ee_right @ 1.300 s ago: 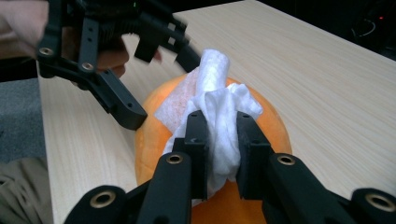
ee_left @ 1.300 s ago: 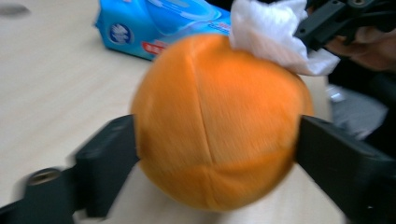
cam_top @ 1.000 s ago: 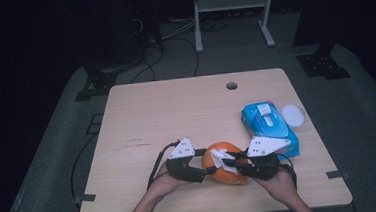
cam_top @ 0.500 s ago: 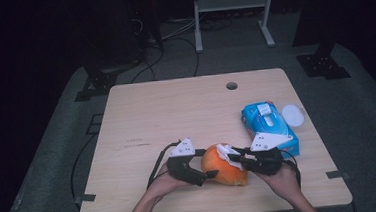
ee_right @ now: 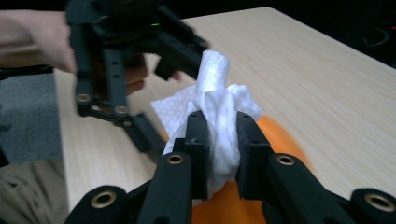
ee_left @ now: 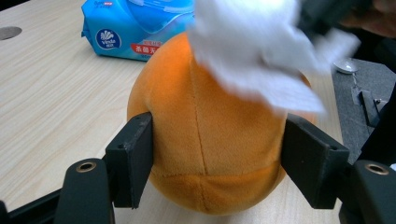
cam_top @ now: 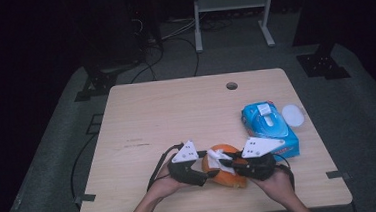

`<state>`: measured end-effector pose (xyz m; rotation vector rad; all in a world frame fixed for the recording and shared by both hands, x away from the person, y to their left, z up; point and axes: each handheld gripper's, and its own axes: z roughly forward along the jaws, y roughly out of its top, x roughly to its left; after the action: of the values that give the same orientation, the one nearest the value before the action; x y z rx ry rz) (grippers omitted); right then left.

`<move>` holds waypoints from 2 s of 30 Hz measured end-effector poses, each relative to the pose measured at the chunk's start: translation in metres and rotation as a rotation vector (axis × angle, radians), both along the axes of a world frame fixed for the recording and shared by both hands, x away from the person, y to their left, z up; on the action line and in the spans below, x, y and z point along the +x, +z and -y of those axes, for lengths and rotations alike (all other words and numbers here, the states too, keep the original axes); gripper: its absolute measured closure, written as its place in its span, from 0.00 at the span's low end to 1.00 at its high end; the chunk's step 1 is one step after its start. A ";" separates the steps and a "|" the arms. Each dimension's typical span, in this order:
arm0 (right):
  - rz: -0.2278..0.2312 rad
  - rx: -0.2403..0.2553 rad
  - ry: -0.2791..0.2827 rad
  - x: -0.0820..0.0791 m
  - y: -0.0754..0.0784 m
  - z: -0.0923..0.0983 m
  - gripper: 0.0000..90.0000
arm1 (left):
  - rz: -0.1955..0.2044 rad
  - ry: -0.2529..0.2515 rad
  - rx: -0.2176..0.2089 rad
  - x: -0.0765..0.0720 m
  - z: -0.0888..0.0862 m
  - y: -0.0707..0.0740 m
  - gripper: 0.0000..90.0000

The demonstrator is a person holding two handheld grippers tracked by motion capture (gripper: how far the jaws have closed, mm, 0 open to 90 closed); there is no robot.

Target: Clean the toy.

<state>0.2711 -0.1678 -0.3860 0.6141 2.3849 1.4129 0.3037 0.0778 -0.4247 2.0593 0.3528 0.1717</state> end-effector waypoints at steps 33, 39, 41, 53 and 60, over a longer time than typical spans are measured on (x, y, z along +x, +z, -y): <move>-0.036 -0.001 -0.051 0.009 -0.005 0.016 0.85 | 0.025 -0.029 0.020 -0.005 0.005 0.002 0.27; -0.030 -0.014 -0.041 0.006 -0.006 0.007 0.85 | -0.034 -0.010 -0.016 -0.002 0.004 0.003 0.28; -0.014 -0.018 -0.026 0.002 -0.005 0.000 0.85 | -0.016 -0.012 -0.009 -0.005 0.006 0.003 0.31; -0.017 -0.027 -0.013 0.003 -0.004 -0.002 0.85 | 0.045 -0.050 0.048 -0.007 0.001 -0.002 0.34; -0.029 -0.015 -0.017 0.003 -0.010 -0.003 0.85 | 0.012 -0.053 -0.039 -0.005 0.000 0.006 0.21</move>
<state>0.2745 -0.1650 -0.3965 0.6534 2.4053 1.3866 0.2992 0.0775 -0.4185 2.0259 0.2920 0.1438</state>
